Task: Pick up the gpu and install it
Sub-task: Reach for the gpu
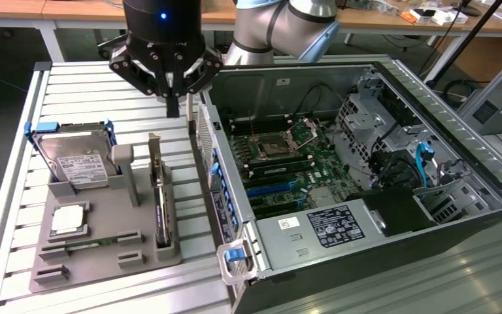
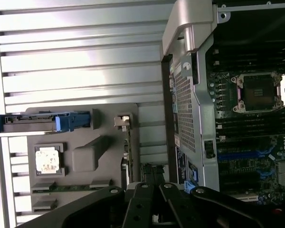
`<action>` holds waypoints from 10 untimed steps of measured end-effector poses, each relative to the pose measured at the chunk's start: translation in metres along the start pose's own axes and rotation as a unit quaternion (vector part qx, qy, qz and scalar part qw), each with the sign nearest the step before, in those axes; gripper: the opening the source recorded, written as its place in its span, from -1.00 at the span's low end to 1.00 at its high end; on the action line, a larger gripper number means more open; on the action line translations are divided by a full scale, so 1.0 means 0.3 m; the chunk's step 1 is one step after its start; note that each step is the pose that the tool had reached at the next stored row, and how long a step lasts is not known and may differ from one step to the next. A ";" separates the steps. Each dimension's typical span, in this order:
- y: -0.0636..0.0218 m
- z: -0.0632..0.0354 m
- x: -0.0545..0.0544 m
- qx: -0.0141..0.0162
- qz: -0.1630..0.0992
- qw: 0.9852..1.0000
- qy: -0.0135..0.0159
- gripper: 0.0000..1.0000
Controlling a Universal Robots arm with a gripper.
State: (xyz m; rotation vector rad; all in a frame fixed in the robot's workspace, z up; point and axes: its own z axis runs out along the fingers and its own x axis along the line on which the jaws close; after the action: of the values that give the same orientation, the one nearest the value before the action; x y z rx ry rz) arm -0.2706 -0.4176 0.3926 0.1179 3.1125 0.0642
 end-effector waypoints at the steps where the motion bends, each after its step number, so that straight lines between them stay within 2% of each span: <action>1: -0.002 0.000 0.000 0.000 0.000 1.000 0.000 -0.79; 10: -0.019 0.000 0.002 0.002 0.000 1.000 0.000 -0.79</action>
State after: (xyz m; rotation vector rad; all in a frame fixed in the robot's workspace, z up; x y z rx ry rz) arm -0.2717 -0.4234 0.3923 0.1180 3.1124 0.0574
